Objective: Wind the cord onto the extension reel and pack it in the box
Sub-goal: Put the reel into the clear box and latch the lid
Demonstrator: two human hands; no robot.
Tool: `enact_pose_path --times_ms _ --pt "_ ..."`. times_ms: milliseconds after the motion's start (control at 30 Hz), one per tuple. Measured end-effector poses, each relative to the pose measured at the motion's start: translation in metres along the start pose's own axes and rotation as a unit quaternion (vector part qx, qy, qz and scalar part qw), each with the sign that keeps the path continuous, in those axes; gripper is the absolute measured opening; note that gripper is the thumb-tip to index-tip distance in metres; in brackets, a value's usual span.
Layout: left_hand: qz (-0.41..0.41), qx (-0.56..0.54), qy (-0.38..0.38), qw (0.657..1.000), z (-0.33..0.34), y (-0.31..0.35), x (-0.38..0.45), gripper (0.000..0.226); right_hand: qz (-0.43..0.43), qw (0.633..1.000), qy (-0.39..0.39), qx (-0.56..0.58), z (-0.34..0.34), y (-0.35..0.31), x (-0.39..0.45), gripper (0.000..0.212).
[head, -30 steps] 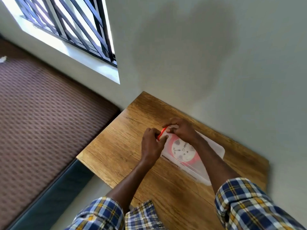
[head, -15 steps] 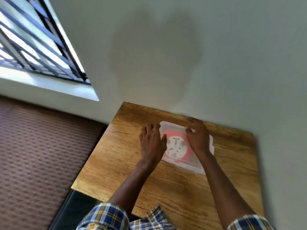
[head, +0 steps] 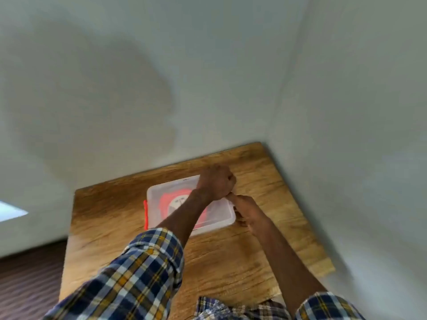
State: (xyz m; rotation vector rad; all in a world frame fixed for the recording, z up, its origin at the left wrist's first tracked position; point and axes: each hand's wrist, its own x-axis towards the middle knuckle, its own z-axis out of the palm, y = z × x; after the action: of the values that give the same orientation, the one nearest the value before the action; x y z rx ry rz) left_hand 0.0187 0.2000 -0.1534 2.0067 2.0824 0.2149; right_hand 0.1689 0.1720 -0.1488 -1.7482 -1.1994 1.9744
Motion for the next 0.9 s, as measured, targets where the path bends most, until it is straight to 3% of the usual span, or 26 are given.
enact_pose_path --times_ms 100,233,400,467,600,767,900 --pt "0.011 0.021 -0.008 1.000 0.003 -0.007 0.001 0.051 0.005 0.999 0.010 0.037 0.003 0.002 0.000 0.036" --pt "-0.015 0.036 -0.061 0.997 -0.002 -0.005 0.009 0.051 0.005 0.997 0.031 0.076 0.002 -0.001 -0.005 0.035" --pt "0.028 -0.017 -0.172 0.985 -0.016 -0.014 0.018 0.053 -0.087 0.994 0.045 0.054 -0.005 0.002 -0.011 0.029" --pt "0.044 -0.071 -0.204 0.975 -0.023 -0.019 0.018 0.046 -0.126 0.988 0.091 0.001 -0.001 0.006 -0.013 0.029" --pt "0.019 -0.205 -0.179 0.962 -0.032 -0.021 0.013 0.031 -0.193 0.941 0.226 -0.159 0.014 0.013 -0.016 0.027" --pt "-0.001 -0.175 -0.129 0.976 -0.032 -0.008 0.005 0.041 -0.236 0.892 0.277 -0.270 0.024 0.016 -0.019 0.022" --pt "-0.030 -0.360 -0.080 0.929 -0.042 -0.012 -0.008 0.041 -0.276 0.845 0.300 -0.347 0.035 0.018 -0.028 0.019"
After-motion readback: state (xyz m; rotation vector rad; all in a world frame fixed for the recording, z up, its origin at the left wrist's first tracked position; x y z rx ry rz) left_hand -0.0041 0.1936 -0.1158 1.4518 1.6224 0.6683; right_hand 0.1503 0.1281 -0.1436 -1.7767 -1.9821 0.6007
